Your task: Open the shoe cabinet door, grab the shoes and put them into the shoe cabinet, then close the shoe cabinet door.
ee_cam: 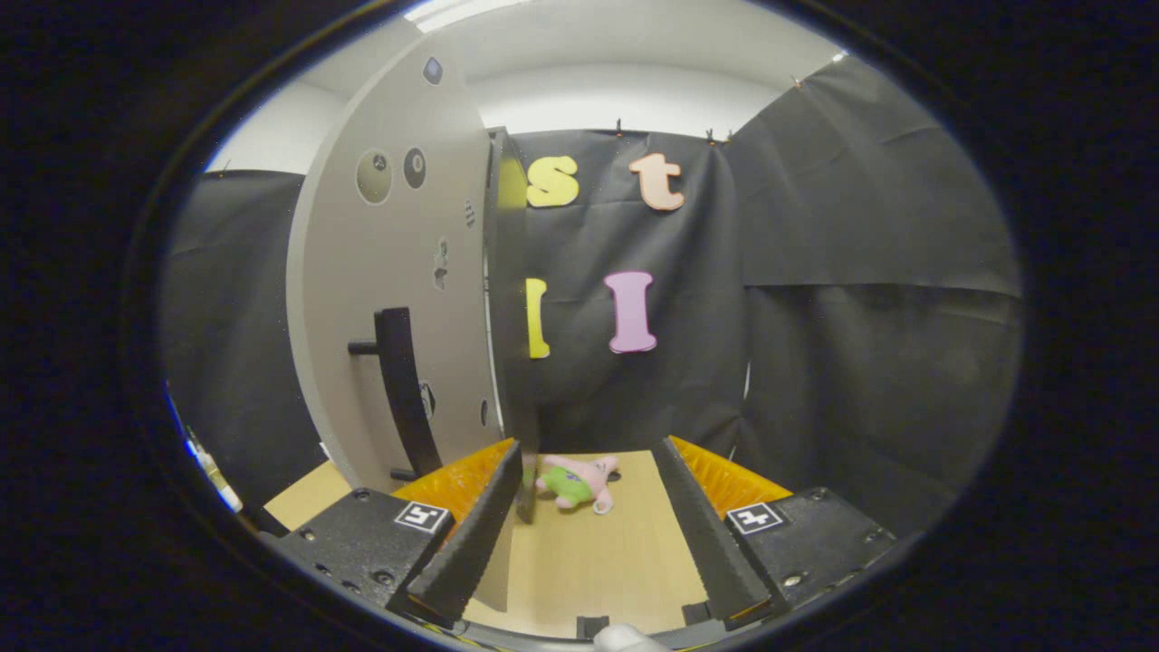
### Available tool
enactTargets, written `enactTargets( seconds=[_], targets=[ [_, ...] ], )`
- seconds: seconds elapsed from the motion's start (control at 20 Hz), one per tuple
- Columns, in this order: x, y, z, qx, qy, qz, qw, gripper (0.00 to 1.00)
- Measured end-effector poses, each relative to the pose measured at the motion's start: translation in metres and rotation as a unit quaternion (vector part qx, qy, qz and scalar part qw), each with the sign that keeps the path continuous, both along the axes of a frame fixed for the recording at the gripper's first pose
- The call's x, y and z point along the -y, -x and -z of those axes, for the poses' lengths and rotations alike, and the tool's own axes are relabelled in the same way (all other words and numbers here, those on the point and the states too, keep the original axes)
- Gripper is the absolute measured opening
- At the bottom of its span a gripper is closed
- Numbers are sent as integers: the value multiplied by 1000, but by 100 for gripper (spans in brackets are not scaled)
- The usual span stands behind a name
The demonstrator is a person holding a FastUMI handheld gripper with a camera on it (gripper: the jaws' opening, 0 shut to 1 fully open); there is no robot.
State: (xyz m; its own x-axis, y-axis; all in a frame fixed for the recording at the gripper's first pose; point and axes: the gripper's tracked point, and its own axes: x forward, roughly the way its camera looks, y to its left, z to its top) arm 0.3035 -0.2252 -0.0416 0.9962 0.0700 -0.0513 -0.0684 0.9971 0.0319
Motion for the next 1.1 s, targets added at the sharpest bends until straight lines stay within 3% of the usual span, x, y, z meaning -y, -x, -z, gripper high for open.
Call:
enactTargets(
  seconds=[0.2, 0.5, 0.75, 1.1],
  targets=[
    [-25, -6, -22, 33, 21, -33, 999, 97],
    [-36, -7, -19, 14, 18, -33, 999, 95],
    [-43, -1, -20, 11, 14, 5, 1000, 92],
    [-88, 10, -20, 3, 15, 11, 1000, 92]
  ],
)
